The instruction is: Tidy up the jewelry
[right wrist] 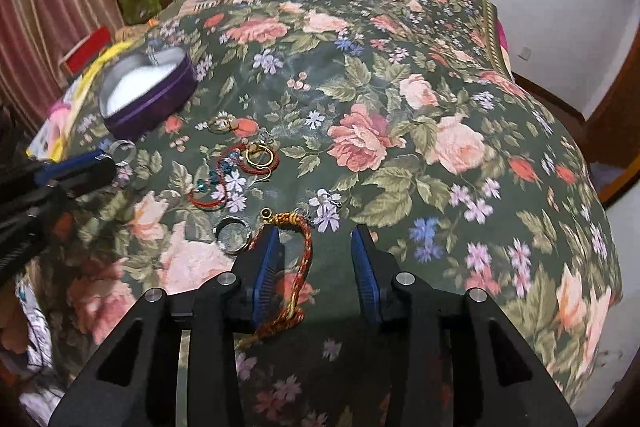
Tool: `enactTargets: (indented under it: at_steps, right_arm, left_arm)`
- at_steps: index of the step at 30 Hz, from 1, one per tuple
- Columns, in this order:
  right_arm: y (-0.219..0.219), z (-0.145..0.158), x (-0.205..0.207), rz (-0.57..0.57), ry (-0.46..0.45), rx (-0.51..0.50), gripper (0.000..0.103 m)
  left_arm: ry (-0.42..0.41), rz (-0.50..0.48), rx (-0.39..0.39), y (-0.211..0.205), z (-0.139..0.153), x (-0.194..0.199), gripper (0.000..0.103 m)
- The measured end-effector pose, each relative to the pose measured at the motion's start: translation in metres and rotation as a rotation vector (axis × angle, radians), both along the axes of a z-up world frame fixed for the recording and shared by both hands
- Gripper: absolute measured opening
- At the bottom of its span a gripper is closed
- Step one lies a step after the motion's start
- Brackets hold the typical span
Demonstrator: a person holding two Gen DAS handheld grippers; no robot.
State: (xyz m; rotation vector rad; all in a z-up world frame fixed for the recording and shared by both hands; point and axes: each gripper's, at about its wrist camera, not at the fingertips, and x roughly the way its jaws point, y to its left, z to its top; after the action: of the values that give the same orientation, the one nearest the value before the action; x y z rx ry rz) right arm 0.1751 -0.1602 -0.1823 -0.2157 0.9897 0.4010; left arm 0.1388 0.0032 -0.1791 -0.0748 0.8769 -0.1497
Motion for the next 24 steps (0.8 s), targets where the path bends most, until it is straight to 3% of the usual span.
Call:
enactTargets:
  at_steps: [3, 4, 5, 6, 14, 24]
  right_arm:
    - [0.002, -0.005, 0.003, 0.012, 0.001, -0.011, 0.032]
    - [0.003, -0.005, 0.004, 0.016, -0.006, -0.018, 0.027]
    - [0.005, -0.006, 0.003, 0.024, -0.004, -0.021, 0.013]
    - [0.006, -0.008, 0.003, 0.033, 0.006, -0.02, 0.007]
    - [0.0, 0.001, -0.006, 0.011, -0.009, 0.011, 0.004]
    - [0.0, 0.041, -0.016, 0.007, -0.104, 0.065, 0.003]
  left_arm:
    - [-0.006, 0.007, -0.002, 0.003, 0.002, -0.002, 0.013]
    - [-0.007, 0.011, -0.003, 0.005, 0.002, -0.002, 0.013]
    - [-0.008, 0.014, -0.005, 0.006, 0.003, -0.002, 0.013]
    - [-0.008, 0.016, -0.008, 0.007, 0.003, -0.003, 0.013]
    - [-0.018, 0.027, -0.013, 0.012, 0.008, -0.006, 0.013]
    - [-0.058, 0.039, -0.017, 0.016, 0.025, -0.015, 0.013]
